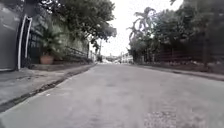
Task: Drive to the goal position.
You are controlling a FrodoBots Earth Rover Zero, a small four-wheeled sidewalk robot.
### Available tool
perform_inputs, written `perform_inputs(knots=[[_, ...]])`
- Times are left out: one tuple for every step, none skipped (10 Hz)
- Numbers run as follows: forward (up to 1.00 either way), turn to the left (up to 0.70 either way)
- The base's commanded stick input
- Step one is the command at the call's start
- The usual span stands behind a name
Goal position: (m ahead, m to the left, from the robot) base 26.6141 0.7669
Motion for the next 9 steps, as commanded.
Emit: perform_inputs(knots=[[1.00,0.28],[1.00,0.32],[1.00,0.17],[1.00,0.03],[1.00,0.00],[1.00,0.00],[1.00,0.00],[1.00,0.00],[1.00,0.00]])
